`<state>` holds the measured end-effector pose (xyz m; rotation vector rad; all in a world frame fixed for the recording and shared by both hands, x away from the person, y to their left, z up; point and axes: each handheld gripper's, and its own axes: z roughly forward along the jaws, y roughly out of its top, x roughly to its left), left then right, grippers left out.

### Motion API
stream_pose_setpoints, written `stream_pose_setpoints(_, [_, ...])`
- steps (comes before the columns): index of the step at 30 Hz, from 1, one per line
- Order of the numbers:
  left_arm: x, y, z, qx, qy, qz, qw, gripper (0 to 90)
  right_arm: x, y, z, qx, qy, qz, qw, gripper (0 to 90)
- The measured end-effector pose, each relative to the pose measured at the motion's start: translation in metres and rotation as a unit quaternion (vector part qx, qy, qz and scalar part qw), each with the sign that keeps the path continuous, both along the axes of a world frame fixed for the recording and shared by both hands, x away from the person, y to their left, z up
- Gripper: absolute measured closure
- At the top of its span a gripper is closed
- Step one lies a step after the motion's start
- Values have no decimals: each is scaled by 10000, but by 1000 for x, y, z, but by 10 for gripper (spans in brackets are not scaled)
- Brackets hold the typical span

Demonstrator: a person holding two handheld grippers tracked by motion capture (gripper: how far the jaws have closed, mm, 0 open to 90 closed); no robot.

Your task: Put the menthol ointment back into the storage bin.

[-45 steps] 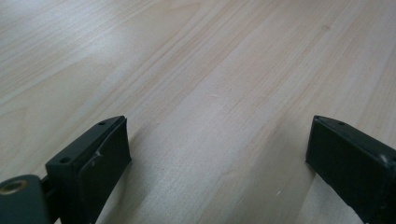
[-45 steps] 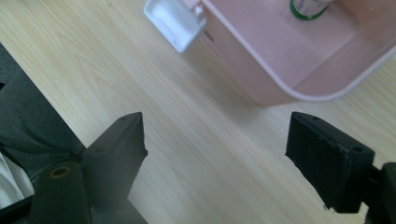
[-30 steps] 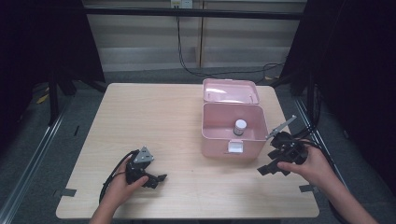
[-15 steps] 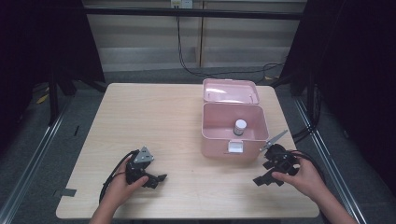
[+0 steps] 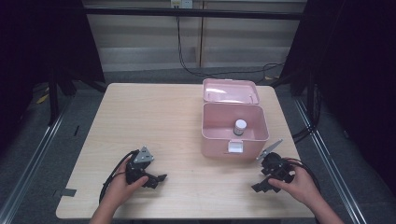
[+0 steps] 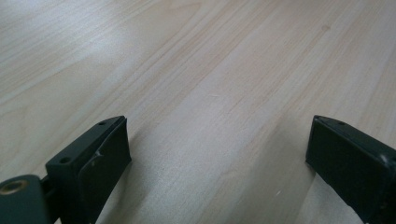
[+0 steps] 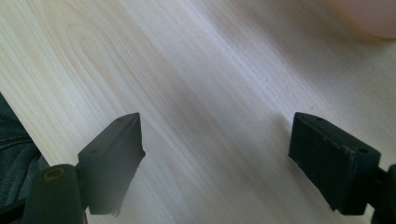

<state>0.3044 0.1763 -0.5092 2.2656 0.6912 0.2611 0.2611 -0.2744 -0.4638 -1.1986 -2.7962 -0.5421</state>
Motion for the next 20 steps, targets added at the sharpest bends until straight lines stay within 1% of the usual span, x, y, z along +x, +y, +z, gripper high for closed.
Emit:
stream_pose_setpoints(2, [0,0,0,-2,1,1,10000,57,-1,-1,-2,-15,-36,-4,10000,172])
stream_pose_setpoints(3, [0,0,0,-1,2,-1,10000,57,-1,-1,-2,-62,-23,-28,10000,172])
stream_pose_setpoints(4, [0,0,0,2,0,-2,10000,57,-2,-2,-3,-66,-77,-31,9999,172])
stream_pose_setpoints(7, [0,0,0,-1,1,1,10000,57,-3,-5,-6,-90,-75,-67,9999,172])
stream_pose_setpoints(10, [0,0,0,1,0,-1,10000,57,-5,-5,-8,-180,-81,-68,9998,172])
stream_pose_setpoints(13, [0,0,0,0,1,1,10000,57,-7,-4,-8,-156,-137,-49,9998,172])
stream_pose_setpoints(20, [0,0,0,-1,2,0,10000,57,-9,-5,-11,-123,-173,-36,9998,171])
